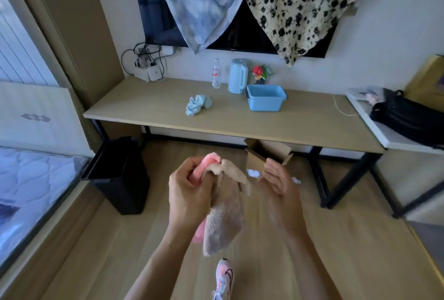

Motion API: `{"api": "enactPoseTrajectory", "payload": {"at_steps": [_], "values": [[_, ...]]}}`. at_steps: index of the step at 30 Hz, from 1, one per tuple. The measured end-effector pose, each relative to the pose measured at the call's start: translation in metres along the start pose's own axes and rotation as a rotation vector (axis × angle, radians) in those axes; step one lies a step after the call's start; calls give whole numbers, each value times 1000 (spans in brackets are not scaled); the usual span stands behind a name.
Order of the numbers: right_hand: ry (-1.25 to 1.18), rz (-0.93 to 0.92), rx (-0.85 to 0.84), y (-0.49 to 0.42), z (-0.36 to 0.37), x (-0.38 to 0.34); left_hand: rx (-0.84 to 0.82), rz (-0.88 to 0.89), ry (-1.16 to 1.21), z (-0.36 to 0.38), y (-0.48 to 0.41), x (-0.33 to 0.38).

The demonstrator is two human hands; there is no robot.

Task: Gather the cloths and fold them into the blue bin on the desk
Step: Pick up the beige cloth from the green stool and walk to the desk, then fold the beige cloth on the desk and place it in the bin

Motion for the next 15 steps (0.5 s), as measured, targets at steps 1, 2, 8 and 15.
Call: {"api": "enactPoseTrajectory", "payload": {"at_steps": [1, 2, 8, 15], "values": [[-9, -3, -12, -27, 10, 5, 1, 1, -19, 13, -23, -6], [-15, 1, -30, -55, 19, 10, 0, -10, -27, 26, -46, -12], [-20, -17, -44, -212, 66, 14, 19, -15, -53, 88, -180, -27], [30, -40, -11, -359, 105, 18, 31, -64, -18, 155, -320, -59]]}}
Point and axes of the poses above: each hand's wrist, its own y-axis away from the middle knuckle, its own z-axis out of the palm, x = y × z, the point moved 2 cm from there along -y, towards the middle knuckle, and after that the axes turned 5 degrees about x, right-handed, at the moved point
